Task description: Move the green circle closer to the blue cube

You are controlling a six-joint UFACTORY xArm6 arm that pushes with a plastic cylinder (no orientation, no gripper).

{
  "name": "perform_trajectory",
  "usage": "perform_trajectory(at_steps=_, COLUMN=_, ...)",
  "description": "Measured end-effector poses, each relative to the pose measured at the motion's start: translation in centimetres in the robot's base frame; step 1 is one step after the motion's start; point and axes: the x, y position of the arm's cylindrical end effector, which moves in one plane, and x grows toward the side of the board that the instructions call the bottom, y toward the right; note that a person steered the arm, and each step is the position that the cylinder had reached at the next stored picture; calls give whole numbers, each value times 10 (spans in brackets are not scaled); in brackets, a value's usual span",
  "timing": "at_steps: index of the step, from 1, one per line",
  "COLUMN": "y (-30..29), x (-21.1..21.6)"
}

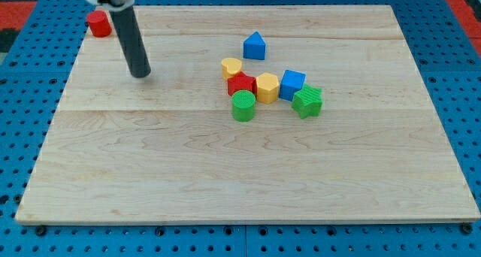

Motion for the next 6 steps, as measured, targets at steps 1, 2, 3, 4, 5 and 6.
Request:
perform_trajectory(at_steps=1, y=40, x=51)
perform_trajectory(at_steps=2, y=98, x=77)
perform_trajectory(at_steps=3, y=145, x=71)
perform_trajectory(at_steps=4, y=178, x=61)
perform_trajectory(at_steps=5, y=204, x=52)
perform_trajectory(at_steps=6, y=217, x=31)
